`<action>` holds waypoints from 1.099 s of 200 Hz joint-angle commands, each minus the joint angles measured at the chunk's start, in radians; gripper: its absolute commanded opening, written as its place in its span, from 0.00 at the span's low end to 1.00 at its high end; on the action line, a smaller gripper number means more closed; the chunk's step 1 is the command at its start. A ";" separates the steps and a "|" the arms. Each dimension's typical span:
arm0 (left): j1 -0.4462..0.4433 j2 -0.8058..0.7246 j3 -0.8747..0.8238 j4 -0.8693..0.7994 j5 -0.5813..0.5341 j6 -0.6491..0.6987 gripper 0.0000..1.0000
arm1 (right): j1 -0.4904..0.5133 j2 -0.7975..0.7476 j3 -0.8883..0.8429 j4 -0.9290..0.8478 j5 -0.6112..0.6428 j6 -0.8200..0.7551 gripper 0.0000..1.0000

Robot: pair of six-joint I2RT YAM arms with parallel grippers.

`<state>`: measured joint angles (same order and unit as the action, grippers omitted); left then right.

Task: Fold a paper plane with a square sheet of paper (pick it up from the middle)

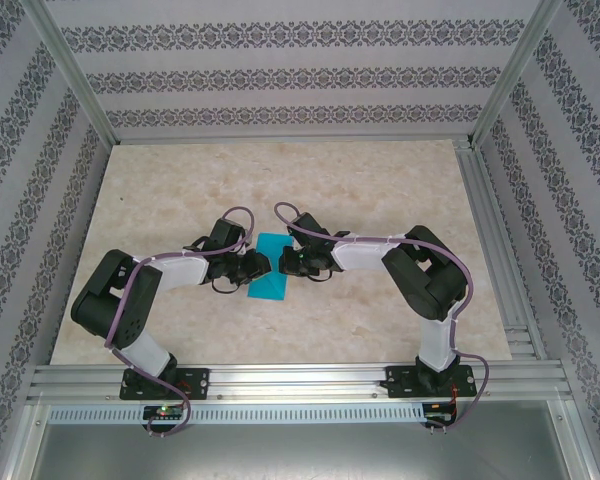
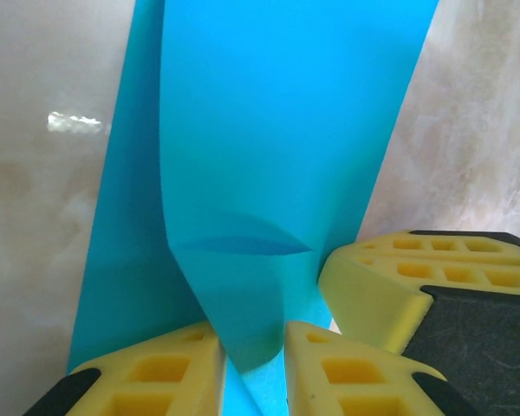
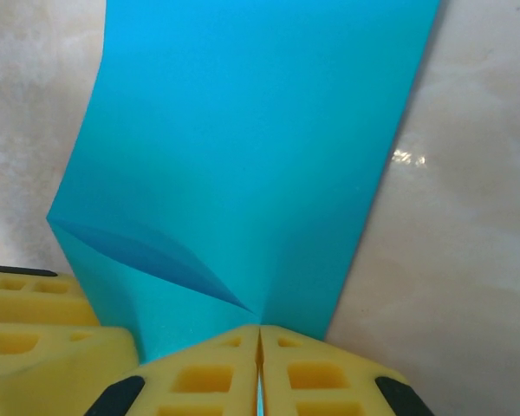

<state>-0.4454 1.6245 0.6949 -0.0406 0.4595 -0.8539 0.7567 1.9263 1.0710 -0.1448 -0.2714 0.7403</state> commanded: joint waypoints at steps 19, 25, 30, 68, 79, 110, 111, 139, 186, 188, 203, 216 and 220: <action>0.002 -0.022 -0.012 0.087 -0.001 -0.001 0.25 | -0.005 0.031 -0.027 0.000 0.008 0.017 0.10; 0.003 -0.027 -0.016 0.094 -0.001 -0.002 0.25 | -0.004 0.031 -0.028 0.000 0.009 0.019 0.10; 0.003 -0.032 -0.021 0.099 -0.001 -0.004 0.25 | -0.004 0.031 -0.028 -0.001 0.009 0.019 0.10; 0.003 -0.040 -0.035 0.119 -0.001 -0.001 0.24 | -0.005 0.033 -0.029 -0.002 0.009 0.022 0.10; 0.002 -0.039 -0.033 0.120 -0.003 0.001 0.23 | -0.006 0.031 -0.030 -0.001 0.008 0.024 0.10; 0.003 -0.035 -0.033 0.119 -0.010 0.009 0.18 | -0.009 0.019 -0.040 0.019 -0.008 0.031 0.10; 0.002 -0.034 -0.033 0.120 -0.009 0.009 0.18 | -0.009 0.019 -0.040 0.020 -0.009 0.031 0.10; 0.003 -0.039 -0.034 0.123 -0.014 0.021 0.15 | -0.014 0.000 -0.040 0.039 -0.029 0.037 0.12; 0.003 -0.062 -0.014 0.075 -0.036 0.070 0.11 | -0.043 -0.109 -0.059 0.078 -0.043 0.033 0.23; 0.003 -0.064 -0.011 0.068 -0.039 0.072 0.11 | -0.045 -0.117 -0.060 0.077 -0.040 0.032 0.24; 0.004 -0.090 0.003 0.020 -0.060 0.101 0.10 | -0.063 -0.187 -0.075 0.072 -0.007 0.027 0.30; 0.003 -0.118 0.022 -0.044 -0.089 0.133 0.09 | -0.084 -0.253 -0.098 0.067 0.035 0.022 0.35; 0.001 -0.128 0.030 -0.064 -0.099 0.143 0.09 | -0.091 -0.274 -0.106 0.066 0.049 0.020 0.36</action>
<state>-0.4454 1.5650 0.6735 -0.0051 0.4225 -0.7967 0.7021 1.7901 0.9943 -0.0971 -0.2985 0.7670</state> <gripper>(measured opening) 0.096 0.336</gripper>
